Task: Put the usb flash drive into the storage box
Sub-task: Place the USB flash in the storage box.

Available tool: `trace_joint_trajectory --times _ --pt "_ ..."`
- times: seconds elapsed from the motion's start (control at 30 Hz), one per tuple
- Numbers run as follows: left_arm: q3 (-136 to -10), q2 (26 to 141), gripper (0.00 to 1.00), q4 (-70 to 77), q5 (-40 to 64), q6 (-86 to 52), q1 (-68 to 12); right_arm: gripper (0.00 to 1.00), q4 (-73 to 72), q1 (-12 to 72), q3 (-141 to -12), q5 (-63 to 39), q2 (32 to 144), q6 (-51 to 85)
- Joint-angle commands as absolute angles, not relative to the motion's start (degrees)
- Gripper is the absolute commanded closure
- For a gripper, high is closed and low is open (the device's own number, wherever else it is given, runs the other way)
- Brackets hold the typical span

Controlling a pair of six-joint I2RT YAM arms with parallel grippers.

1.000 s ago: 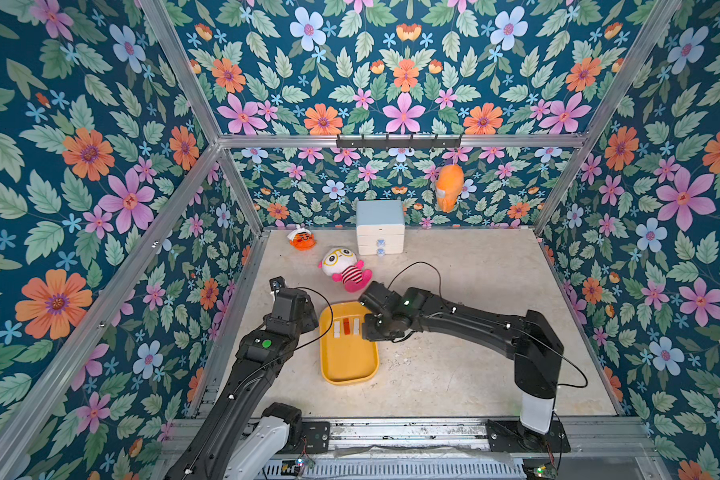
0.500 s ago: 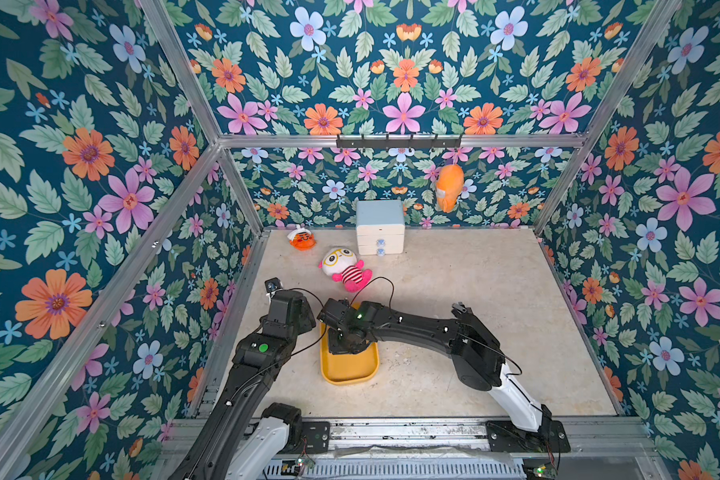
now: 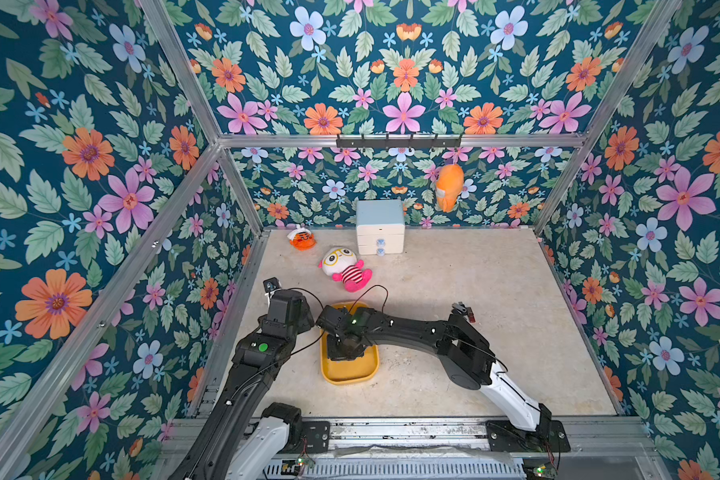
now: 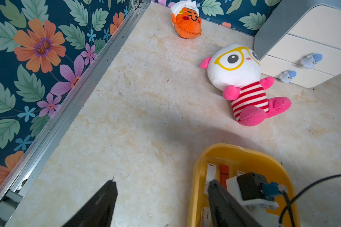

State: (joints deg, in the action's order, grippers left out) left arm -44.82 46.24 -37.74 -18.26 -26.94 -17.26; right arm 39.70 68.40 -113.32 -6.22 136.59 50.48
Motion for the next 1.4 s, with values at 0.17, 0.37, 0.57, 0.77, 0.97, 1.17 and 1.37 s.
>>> trace_joint_trajectory --times 0.17,0.37,0.57,0.77,0.97,1.17,1.37 --pt "-44.6 45.7 0.22 -36.9 -17.2 -26.8 -17.3 0.62 41.0 68.6 -112.5 -4.9 133.1 50.2" --pt "-44.5 45.5 0.22 -36.0 -15.0 -25.9 -17.3 0.61 41.9 66.9 -106.2 0.8 122.0 47.9" --pt "-44.5 47.0 0.26 -33.9 -6.4 -23.0 -17.4 0.61 39.1 57.5 -83.2 11.6 99.7 47.0" --pt "-45.3 50.4 0.36 -29.1 5.4 -22.8 -20.3 0.61 31.1 34.6 -54.1 8.8 76.0 45.8" --pt "-52.0 64.4 0.33 -23.3 -2.2 -33.0 -40.4 0.59 26.3 12.8 -39.3 1.5 66.9 41.4" --pt "-64.8 89.5 0.31 -17.0 -5.1 -40.4 -52.6 0.56 23.2 8.6 -34.2 5.1 66.4 39.5" --pt "-82.4 111.5 0.31 -16.8 -1.7 -45.3 -54.6 0.55 21.0 5.6 -31.4 4.1 65.2 39.4"
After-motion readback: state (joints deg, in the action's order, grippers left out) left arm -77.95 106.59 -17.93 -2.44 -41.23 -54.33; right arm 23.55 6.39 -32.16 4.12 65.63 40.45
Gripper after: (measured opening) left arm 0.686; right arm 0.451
